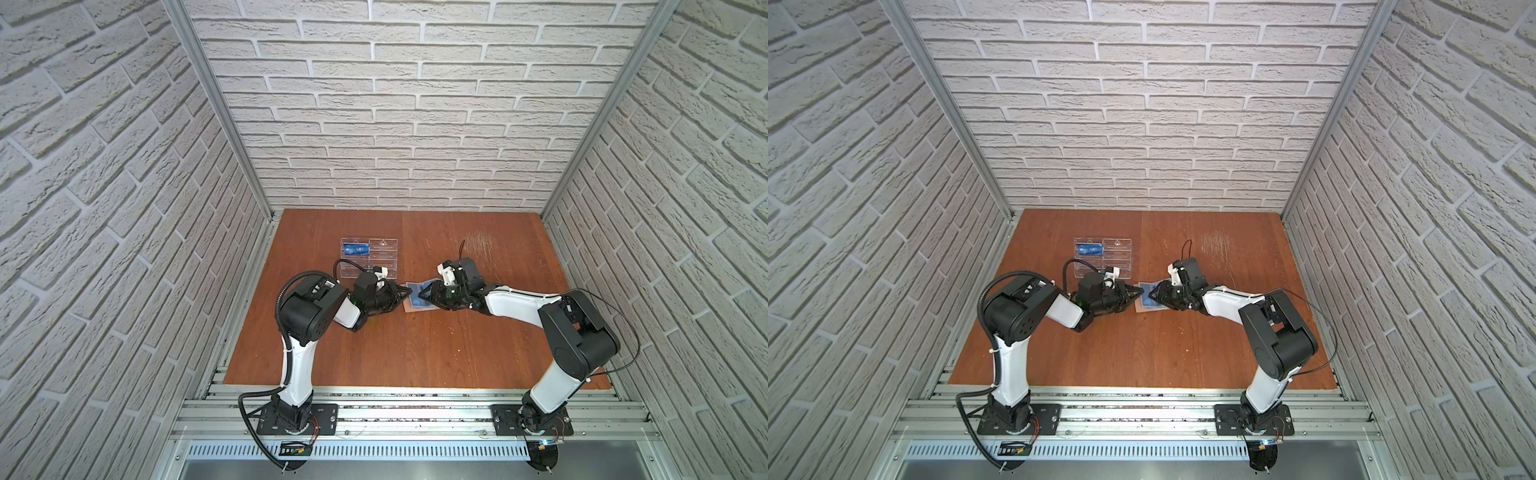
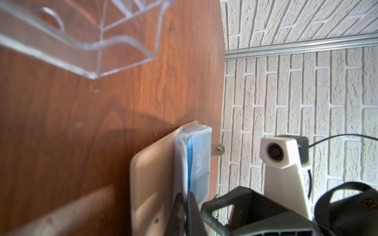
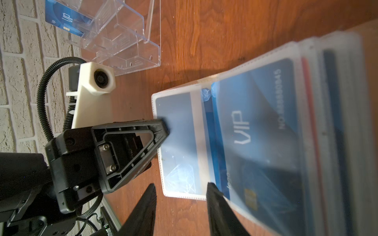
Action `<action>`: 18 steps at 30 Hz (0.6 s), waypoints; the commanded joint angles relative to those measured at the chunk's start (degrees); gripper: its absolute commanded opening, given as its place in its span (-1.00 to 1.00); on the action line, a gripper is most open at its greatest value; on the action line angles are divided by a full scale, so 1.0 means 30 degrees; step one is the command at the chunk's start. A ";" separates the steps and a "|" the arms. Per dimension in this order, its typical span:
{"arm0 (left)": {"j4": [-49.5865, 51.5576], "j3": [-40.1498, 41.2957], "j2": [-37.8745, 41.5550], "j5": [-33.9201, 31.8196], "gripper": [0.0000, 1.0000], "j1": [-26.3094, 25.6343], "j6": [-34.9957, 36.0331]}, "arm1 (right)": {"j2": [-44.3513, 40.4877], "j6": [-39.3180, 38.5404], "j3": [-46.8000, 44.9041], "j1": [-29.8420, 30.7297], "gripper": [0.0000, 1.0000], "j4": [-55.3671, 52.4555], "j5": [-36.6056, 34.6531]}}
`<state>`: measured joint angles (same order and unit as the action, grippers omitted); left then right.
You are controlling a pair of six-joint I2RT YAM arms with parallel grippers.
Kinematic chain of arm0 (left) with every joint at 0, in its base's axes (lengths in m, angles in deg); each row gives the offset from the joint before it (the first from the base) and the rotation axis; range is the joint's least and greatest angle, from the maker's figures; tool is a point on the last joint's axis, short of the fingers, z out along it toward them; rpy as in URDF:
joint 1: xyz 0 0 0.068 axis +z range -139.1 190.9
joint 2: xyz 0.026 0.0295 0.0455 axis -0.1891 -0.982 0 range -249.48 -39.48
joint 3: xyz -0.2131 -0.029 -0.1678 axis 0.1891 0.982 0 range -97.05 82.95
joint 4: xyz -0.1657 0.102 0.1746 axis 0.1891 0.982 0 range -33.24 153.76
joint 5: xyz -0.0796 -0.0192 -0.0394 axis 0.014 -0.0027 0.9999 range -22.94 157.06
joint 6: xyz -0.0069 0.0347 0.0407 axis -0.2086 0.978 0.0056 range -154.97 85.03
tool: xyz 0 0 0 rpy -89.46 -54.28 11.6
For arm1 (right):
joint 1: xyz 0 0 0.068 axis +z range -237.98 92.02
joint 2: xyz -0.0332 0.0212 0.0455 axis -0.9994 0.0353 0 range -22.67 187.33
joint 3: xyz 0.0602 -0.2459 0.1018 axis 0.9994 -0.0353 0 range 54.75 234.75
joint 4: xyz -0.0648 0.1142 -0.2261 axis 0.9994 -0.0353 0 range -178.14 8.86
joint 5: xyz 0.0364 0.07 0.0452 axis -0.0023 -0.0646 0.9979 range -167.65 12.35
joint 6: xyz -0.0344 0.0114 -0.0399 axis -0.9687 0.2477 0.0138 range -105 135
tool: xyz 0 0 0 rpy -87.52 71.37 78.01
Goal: Take the credit cards out of the card holder
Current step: Take out the credit card from the card slot.
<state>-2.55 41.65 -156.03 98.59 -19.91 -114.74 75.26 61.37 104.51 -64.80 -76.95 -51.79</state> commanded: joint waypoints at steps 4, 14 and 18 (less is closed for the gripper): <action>-0.4676 0.0428 -0.0099 0.0448 -1.00 0.0043 -0.0845 | 0.0140 0.0569 -0.0424 -0.0544 -0.14 0.1615 0.0863; -0.6134 0.0023 0.0065 0.0564 -1.00 -0.0101 -0.1251 | -0.0025 0.0985 -0.1102 -0.1556 -0.11 0.3038 0.1827; -0.6076 -0.0236 0.0144 0.0681 -1.00 -0.0261 -0.1179 | 0.0435 0.1442 -0.1215 -0.1803 -0.09 0.4500 0.2727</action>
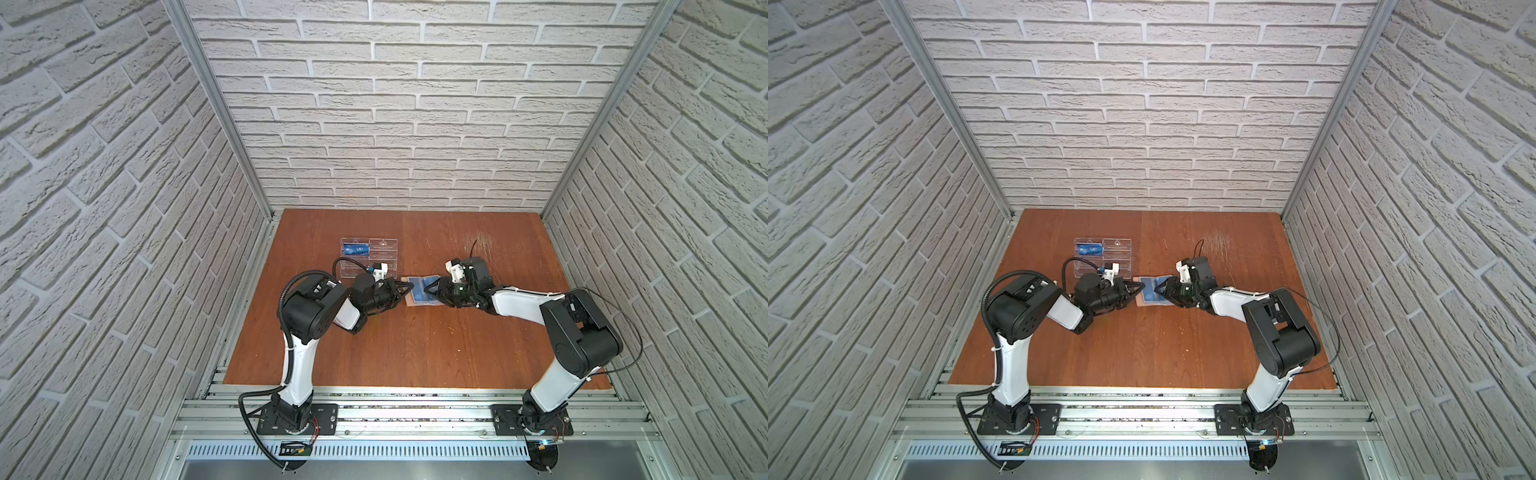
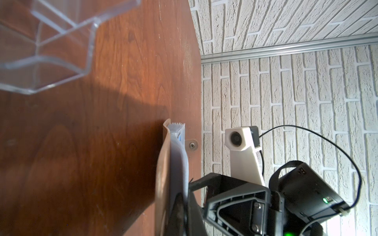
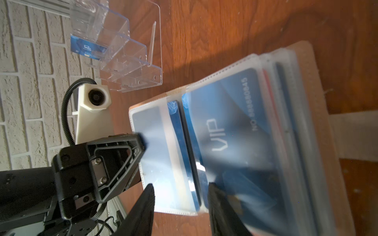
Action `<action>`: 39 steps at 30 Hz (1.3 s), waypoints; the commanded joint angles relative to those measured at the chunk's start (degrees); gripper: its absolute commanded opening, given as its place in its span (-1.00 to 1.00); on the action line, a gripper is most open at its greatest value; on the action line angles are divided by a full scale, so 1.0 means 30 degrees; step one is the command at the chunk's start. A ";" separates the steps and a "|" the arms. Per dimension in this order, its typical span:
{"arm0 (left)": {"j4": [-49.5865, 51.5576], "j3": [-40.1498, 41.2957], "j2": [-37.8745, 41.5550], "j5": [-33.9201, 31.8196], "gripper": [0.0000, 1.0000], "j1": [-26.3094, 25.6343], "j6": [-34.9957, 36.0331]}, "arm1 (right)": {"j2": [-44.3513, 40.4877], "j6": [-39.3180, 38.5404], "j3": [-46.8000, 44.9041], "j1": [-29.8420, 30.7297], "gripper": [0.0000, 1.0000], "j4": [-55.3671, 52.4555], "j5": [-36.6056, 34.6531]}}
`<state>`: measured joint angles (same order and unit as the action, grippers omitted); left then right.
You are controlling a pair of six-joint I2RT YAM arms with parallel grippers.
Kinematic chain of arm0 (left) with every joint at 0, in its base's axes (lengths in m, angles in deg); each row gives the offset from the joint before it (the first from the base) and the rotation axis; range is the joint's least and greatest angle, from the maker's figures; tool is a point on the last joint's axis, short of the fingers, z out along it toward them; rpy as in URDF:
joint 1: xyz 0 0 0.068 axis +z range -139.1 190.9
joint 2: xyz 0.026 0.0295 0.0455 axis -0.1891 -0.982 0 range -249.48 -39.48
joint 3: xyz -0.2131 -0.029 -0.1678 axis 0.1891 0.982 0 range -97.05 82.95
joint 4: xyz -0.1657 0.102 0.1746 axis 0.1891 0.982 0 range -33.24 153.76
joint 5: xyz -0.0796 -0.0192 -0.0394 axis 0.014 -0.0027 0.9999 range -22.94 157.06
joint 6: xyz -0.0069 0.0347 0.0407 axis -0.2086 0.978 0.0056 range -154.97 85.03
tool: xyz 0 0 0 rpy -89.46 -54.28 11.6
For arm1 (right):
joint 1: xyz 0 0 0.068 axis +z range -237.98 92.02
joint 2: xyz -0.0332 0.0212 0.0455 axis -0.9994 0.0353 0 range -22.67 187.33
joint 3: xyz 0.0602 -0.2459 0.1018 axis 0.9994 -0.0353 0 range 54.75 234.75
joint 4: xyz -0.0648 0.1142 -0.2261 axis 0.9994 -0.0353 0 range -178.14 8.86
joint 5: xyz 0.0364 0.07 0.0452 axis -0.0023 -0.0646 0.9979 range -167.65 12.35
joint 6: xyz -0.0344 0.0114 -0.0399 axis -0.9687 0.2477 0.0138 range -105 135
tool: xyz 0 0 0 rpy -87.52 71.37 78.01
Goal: Take the credit cards out of the card holder
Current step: Take out the credit card from the card slot.
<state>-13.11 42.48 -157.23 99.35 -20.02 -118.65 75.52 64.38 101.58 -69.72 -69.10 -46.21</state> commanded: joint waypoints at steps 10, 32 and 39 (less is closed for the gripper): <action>-0.3444 -0.0549 0.0874 0.0324 -1.00 -0.0653 0.0120 | 0.1693 0.1599 -0.0764 -0.0257 -0.04 0.5205 0.2168; -0.3330 -0.0795 0.1082 0.0339 -1.00 -0.0886 0.0367 | 0.4148 0.5858 -0.2894 -0.0578 -0.07 1.7632 0.5437; -0.2740 -0.0925 0.0887 0.0426 -1.00 -0.0835 0.0556 | 0.4911 0.6983 -0.3098 -0.0605 -0.10 2.1017 0.6122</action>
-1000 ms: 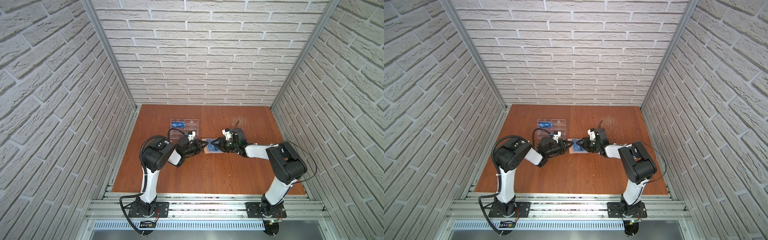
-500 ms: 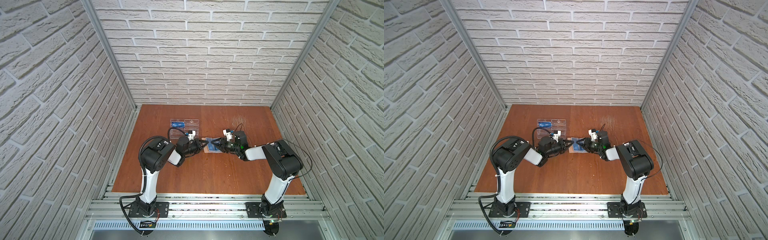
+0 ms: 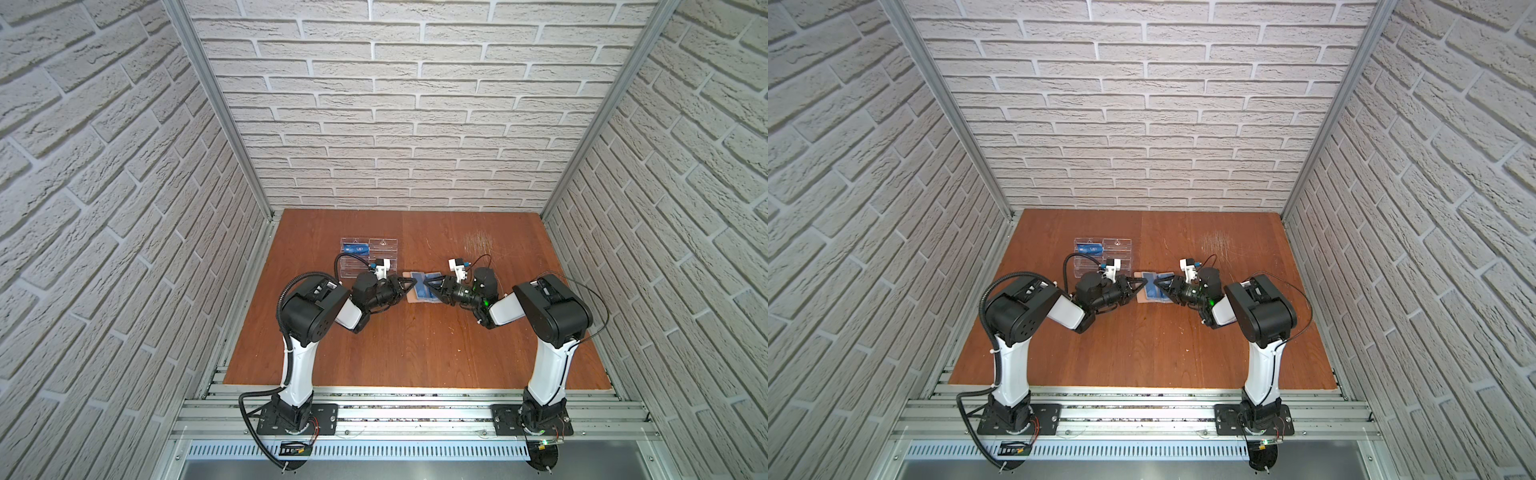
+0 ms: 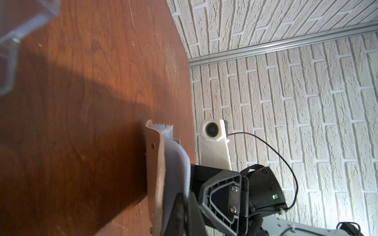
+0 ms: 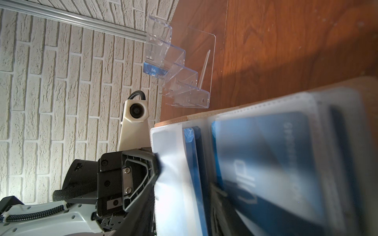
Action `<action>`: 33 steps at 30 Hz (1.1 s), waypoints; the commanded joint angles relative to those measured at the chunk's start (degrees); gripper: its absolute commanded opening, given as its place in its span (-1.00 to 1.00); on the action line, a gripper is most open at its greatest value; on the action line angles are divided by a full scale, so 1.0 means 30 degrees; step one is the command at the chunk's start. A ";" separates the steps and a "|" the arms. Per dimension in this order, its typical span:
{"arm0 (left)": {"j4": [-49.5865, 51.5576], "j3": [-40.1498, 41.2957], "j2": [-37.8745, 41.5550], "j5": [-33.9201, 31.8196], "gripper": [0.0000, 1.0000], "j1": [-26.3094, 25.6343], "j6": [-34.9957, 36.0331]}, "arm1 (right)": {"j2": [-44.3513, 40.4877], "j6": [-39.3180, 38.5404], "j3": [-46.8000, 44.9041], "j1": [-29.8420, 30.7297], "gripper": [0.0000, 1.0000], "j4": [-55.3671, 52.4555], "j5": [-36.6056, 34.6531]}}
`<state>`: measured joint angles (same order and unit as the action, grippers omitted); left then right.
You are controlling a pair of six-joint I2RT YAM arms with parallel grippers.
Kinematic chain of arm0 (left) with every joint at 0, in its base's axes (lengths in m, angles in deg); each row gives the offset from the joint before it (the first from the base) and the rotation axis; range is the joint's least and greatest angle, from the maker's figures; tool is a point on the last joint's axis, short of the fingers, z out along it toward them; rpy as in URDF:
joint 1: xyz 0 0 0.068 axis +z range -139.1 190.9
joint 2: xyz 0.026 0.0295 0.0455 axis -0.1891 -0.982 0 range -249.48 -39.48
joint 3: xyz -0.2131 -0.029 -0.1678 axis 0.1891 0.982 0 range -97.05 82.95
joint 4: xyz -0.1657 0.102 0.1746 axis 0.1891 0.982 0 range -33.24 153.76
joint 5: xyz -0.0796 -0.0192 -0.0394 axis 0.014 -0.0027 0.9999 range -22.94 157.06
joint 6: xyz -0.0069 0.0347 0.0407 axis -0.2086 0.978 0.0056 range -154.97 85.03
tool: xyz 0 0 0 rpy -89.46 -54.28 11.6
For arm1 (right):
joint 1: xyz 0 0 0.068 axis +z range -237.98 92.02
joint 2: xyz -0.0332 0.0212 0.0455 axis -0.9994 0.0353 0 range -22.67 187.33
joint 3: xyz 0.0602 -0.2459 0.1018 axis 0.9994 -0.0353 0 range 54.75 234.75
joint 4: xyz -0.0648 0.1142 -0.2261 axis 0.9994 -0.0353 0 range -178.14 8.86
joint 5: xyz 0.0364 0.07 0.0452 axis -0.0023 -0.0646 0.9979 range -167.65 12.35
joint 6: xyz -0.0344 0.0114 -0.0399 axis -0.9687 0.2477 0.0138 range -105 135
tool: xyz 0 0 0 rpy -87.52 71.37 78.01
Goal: Take the credit cards out of the card holder
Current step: Take out the credit card from the card slot.
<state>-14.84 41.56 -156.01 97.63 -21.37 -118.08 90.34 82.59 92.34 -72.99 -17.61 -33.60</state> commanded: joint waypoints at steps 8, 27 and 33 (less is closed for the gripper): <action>-0.0670 -0.0608 0.0918 0.1004 -0.99 -0.0296 0.1046 | -0.0024 0.1038 0.0033 0.0511 -0.12 0.4758 0.2432; 0.2875 -0.1700 0.0869 0.1863 -0.93 -0.0086 0.2241 | -0.0426 0.0148 -0.0426 0.0508 -0.19 0.5719 0.3502; 0.3492 -0.2080 0.0654 0.2057 -0.93 -0.0083 0.2443 | -0.0855 -0.0134 -0.0516 0.0528 -0.19 0.5730 0.3282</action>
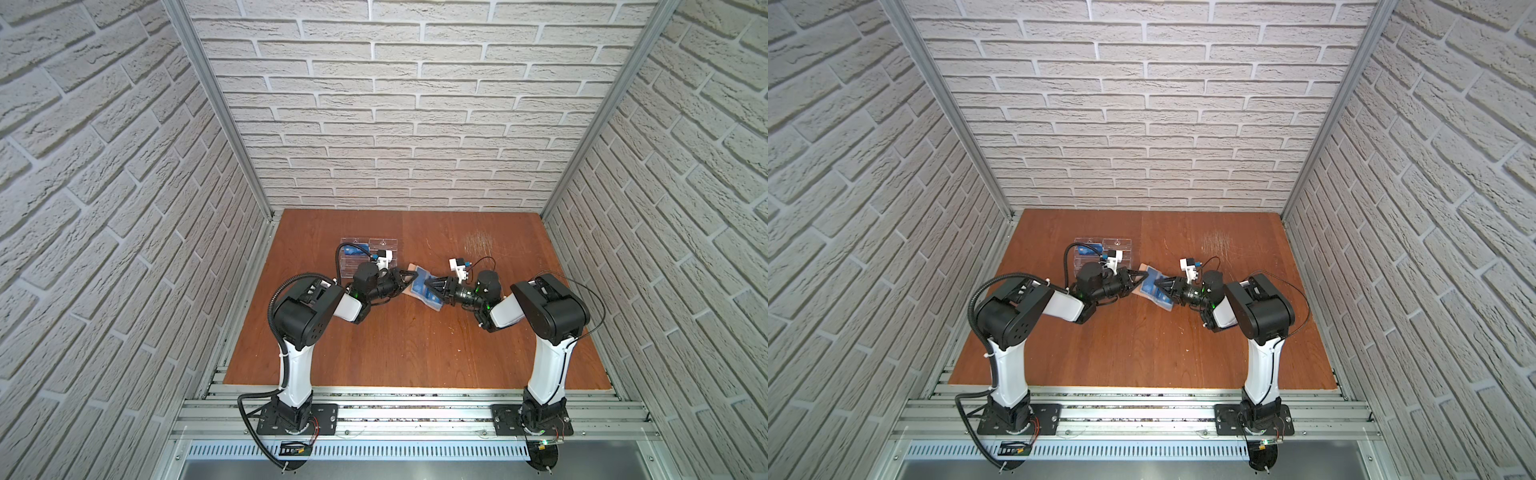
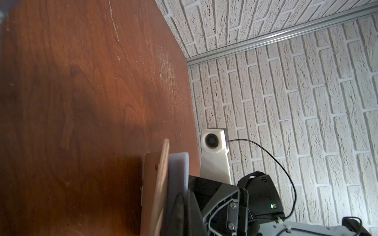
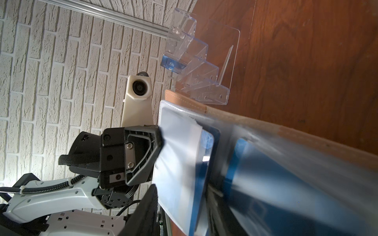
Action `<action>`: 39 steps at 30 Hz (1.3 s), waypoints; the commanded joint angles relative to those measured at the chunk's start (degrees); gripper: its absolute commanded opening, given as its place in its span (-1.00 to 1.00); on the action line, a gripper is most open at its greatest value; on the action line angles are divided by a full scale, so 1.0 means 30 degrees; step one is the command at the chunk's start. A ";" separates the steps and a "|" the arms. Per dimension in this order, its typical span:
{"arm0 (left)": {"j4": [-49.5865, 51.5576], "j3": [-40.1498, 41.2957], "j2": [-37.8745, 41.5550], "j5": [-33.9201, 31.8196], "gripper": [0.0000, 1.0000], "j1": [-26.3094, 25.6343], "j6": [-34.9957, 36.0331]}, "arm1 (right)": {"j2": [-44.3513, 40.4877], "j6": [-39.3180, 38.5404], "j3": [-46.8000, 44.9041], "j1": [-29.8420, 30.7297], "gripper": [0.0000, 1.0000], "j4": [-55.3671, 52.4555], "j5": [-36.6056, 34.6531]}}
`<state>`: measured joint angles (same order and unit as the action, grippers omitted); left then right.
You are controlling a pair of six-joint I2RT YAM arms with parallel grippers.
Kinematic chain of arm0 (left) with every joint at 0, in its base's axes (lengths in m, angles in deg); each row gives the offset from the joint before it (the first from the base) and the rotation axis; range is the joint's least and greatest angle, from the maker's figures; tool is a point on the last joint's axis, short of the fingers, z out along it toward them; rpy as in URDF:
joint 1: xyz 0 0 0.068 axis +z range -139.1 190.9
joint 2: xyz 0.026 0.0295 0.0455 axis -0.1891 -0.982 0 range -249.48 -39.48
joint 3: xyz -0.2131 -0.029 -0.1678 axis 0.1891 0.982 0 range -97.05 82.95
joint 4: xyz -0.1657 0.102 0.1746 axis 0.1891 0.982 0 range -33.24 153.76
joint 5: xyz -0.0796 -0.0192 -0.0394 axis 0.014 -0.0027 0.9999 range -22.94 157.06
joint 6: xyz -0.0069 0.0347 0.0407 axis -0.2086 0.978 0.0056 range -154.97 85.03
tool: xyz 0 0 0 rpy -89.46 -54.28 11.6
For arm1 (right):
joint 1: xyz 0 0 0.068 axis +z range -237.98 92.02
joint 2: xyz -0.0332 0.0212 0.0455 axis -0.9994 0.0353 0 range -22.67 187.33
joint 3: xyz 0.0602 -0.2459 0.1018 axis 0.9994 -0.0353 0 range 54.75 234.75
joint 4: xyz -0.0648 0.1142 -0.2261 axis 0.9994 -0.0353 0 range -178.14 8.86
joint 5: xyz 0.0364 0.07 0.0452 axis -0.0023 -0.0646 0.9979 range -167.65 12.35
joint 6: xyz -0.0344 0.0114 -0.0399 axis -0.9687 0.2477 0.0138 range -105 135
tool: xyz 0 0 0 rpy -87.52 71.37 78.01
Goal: Take the credit cards out of the card holder
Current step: Take out the credit card from the card slot.
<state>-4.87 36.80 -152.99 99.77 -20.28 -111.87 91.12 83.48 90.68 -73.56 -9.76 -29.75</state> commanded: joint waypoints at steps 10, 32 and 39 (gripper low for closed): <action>0.0485 -0.0280 -0.0649 0.1263 -0.91 -0.0461 0.0644 | -0.1901 -0.0575 0.0419 0.0703 -0.21 0.3103 0.1116; -0.0438 0.0323 -0.0737 0.0735 -0.62 -0.0586 -0.0035 | 0.0558 -0.0360 0.1179 0.0718 -0.35 0.3100 0.0440; -0.1093 0.0936 -0.0888 0.0407 -0.60 -0.0098 -0.0674 | 0.0889 -0.0682 0.0946 0.0732 -0.37 0.3093 0.0469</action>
<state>-4.28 38.31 -155.00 100.86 -21.18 -113.25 94.23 83.09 92.99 -71.88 -6.29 -29.06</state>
